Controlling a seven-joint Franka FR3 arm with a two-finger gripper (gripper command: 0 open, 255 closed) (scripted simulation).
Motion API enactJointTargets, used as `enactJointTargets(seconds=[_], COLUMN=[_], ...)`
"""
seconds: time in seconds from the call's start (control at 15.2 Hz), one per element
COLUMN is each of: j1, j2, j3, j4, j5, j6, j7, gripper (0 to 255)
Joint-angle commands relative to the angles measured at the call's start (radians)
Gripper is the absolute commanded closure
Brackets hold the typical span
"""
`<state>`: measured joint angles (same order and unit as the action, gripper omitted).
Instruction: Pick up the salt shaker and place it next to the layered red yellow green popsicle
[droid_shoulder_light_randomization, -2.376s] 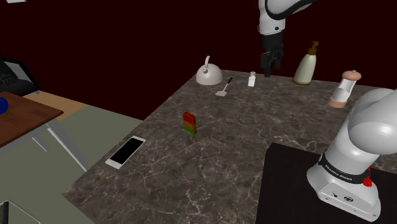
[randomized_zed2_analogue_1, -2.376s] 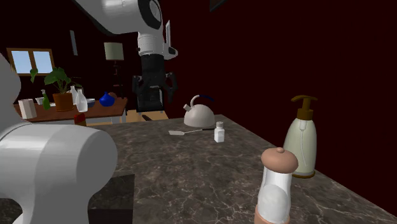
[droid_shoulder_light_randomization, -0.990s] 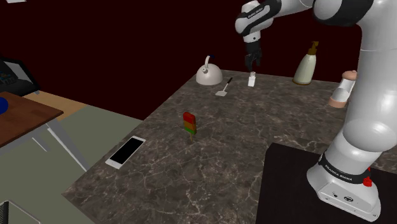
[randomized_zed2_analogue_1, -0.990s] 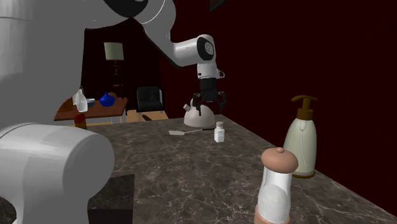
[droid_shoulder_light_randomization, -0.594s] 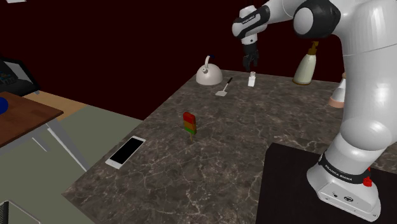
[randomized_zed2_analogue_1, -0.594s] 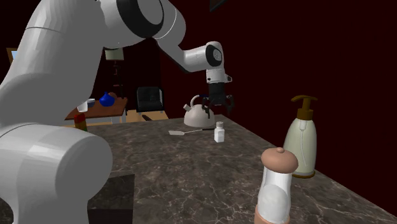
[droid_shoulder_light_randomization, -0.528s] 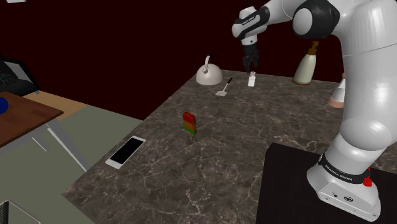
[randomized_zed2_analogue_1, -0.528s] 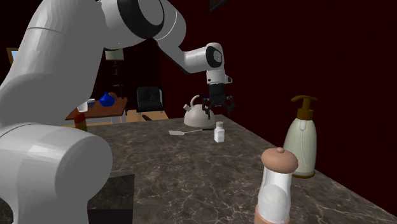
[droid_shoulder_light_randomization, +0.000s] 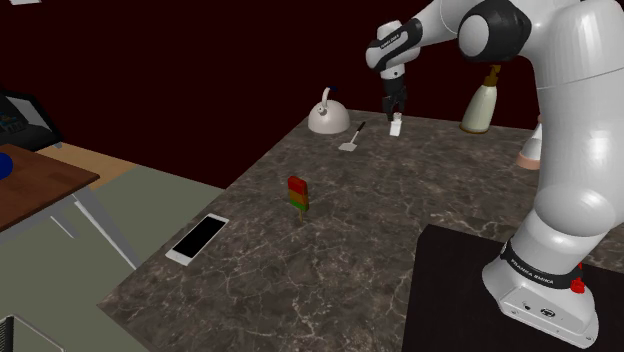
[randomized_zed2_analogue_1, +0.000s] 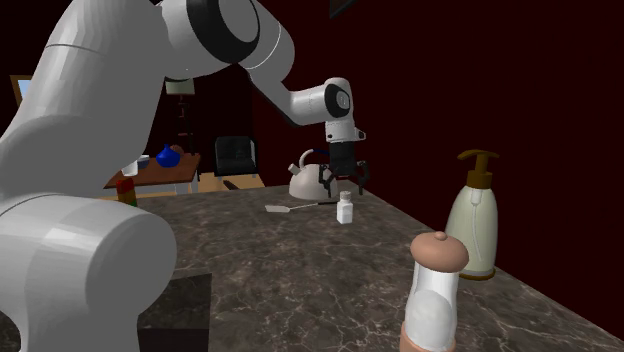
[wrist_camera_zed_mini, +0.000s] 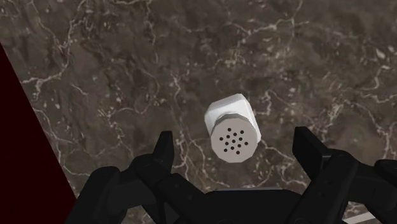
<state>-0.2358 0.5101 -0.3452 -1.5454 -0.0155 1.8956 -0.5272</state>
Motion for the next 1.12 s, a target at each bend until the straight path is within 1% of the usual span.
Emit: enactJointTargets(seconds=[0.0, 0.2, 0.26, 0.86, 1.06], j1=[0.0, 0.0, 0.0, 0.0, 0.001], j2=[0.0, 0.0, 0.0, 0.0, -0.013], j3=[0.0, 0.0, 0.0, 0.0, -0.002], j4=[-0.001, -0.001, -0.001, -0.001, 0.02], j5=[0.0, 0.0, 0.0, 0.0, -0.003], j6=[0.002, 0.002, 0.002, 0.002, -0.032], j7=[0.0, 0.0, 0.0, 0.0, -0.002], gripper=[0, 0, 255, 255, 255])
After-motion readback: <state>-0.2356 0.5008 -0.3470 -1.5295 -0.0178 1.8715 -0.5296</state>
